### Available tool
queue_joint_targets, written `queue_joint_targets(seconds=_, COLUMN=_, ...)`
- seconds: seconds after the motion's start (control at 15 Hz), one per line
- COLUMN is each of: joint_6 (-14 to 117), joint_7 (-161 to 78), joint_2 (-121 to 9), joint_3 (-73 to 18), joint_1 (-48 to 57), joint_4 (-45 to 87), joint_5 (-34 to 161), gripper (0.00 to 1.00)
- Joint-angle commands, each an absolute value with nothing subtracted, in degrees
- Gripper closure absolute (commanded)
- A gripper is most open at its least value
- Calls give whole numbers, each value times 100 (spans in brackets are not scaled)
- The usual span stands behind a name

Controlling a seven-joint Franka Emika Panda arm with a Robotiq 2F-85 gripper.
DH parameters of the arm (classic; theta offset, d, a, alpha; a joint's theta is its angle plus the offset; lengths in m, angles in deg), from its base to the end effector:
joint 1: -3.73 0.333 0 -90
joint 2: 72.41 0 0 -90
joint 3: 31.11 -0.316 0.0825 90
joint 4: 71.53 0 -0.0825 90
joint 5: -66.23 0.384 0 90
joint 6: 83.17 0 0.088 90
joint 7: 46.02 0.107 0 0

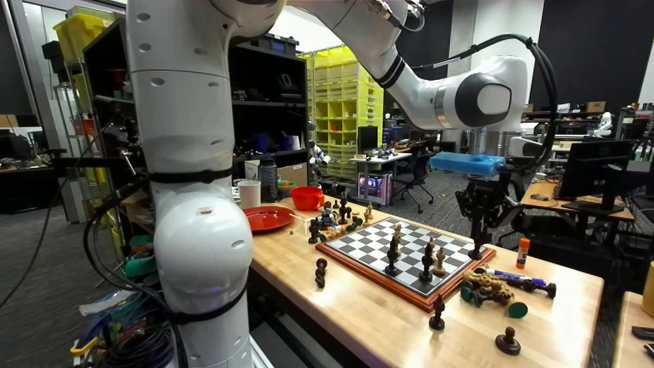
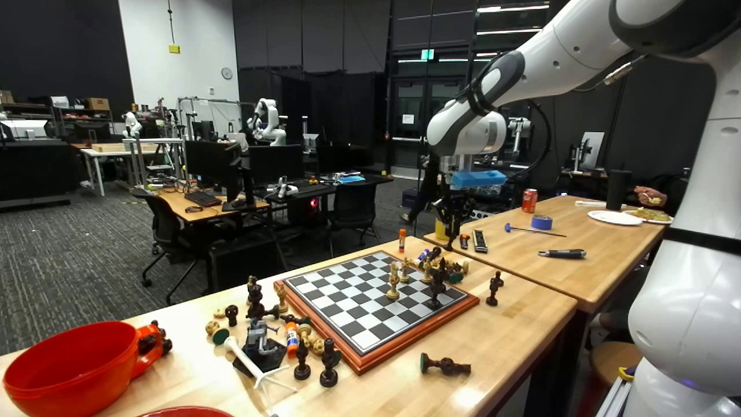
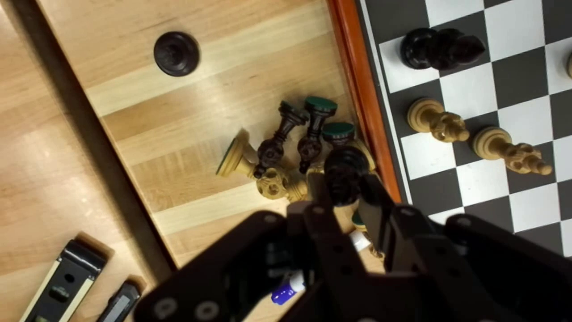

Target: Shift one chess piece to the board

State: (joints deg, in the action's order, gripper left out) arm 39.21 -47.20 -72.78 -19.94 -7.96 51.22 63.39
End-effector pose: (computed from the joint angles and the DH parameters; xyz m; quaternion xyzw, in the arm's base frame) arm 0.4939 -0.2107 0.4065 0.9844 -0.1750 -0.0043 0.0198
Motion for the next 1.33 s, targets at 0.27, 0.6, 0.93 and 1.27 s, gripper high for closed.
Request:
queue_joint_targets(seconds=0.27, joint_6=3898, joint_7=-4666, joint_2=-7150, joint_3=-2039, joint_1=-734, joint_4=5009, joint_5=6411, gripper=94)
queue_joint_targets(seconds=0.6, joint_6=3916, joint_7=-4393, joint_2=-7047, joint_3=-2326, joint_1=-435, joint_4=4788, joint_5=6533, gripper=94)
queue_joint_targets(seconds=0.93, joint_6=4227, joint_7=-3889, joint_2=-6738, joint_3=-2545, joint_1=-176, joint_4=4419, joint_5=6377, gripper=94)
queue_joint_targets(seconds=1.27, joint_6=4488, joint_7=-3472, joint_2=-6212, joint_3=-2560, joint_1=-65, joint_4=3965, joint_5=6180, gripper=94)
